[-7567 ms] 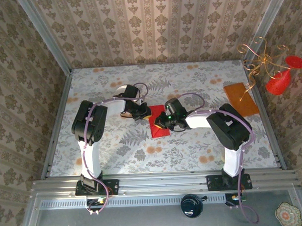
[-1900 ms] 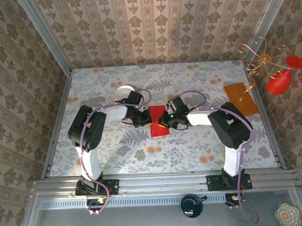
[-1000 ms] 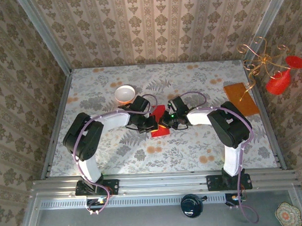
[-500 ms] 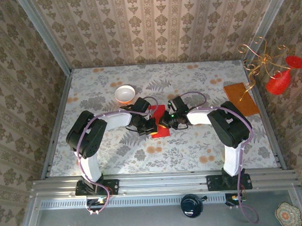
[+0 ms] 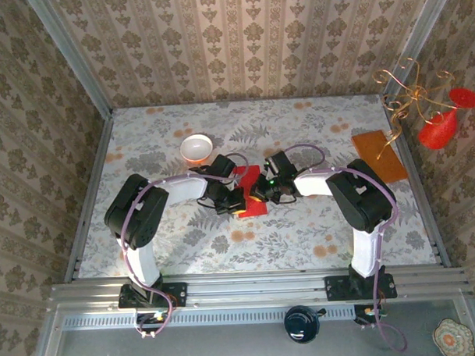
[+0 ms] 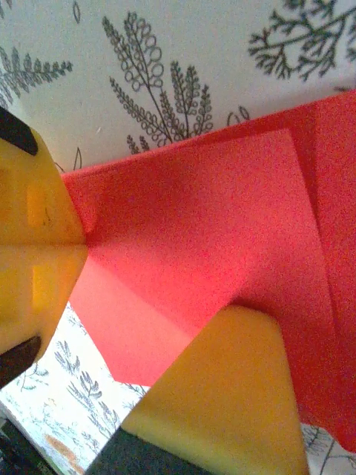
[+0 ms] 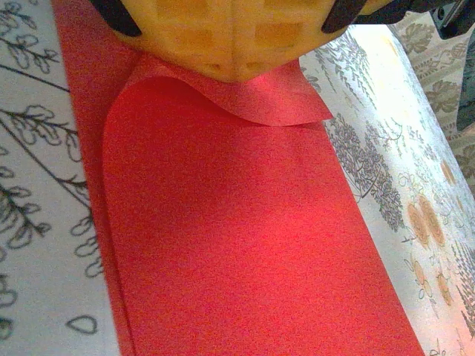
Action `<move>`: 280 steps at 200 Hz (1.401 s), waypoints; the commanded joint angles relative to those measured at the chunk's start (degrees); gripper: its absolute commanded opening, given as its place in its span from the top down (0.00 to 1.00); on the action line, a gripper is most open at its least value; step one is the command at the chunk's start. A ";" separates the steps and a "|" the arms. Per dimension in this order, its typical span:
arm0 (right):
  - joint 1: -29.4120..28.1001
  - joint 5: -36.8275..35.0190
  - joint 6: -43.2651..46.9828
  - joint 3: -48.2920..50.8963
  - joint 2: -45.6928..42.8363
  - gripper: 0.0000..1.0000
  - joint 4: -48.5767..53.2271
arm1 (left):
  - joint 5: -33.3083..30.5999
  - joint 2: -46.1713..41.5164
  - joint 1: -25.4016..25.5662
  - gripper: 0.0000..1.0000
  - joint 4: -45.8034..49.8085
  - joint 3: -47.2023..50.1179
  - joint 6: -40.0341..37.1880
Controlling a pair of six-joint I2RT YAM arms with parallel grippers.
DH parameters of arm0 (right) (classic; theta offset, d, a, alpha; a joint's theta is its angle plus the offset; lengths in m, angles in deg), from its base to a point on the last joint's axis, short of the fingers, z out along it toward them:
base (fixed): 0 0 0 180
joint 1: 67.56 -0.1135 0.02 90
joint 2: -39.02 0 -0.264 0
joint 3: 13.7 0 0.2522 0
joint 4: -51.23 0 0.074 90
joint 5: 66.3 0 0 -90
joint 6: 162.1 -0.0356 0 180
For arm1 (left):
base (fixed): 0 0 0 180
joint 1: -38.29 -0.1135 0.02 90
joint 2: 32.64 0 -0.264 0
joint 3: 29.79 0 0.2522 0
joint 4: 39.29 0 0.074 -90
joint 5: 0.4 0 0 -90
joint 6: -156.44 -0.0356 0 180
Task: Fold a paper plane with a square sheet of paper (pick it up from the middle)
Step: Fold the triangle a second time at the center of the table.
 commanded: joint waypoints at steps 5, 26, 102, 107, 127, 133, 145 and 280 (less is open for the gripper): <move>0.83 -6.99 -0.06 2.16 4.98 1.00 10.96 | -1.32 0.85 -0.09 0.97 3.54 -0.01 -1.84; 0.92 -7.01 -0.01 2.09 5.04 1.00 11.13 | -1.50 0.77 -0.18 0.97 4.46 -0.11 -2.51; 1.11 -7.20 0.15 1.84 5.78 1.00 12.05 | -1.73 0.73 -0.09 0.99 10.16 1.76 -6.29; 1.09 -7.19 0.16 1.83 5.81 1.00 12.06 | -1.86 0.49 -0.16 0.99 10.68 2.09 -6.61; 1.17 -7.29 0.11 1.88 5.74 1.00 12.18 | -2.25 -0.74 -0.09 0.99 12.45 4.02 -7.78; 1.15 -7.32 0.07 1.80 5.79 1.00 12.22 | -2.25 -1.17 -0.11 0.99 12.93 4.51 -8.27; 1.20 -7.31 0.10 1.82 5.75 1.00 12.31 | -2.09 -2.20 -0.12 0.99 14.10 5.61 -9.15; 1.19 -6.53 -0.73 2.44 5.69 1.00 10.38 | -0.65 -4.88 -0.76 1.00 -0.04 0.75 -0.99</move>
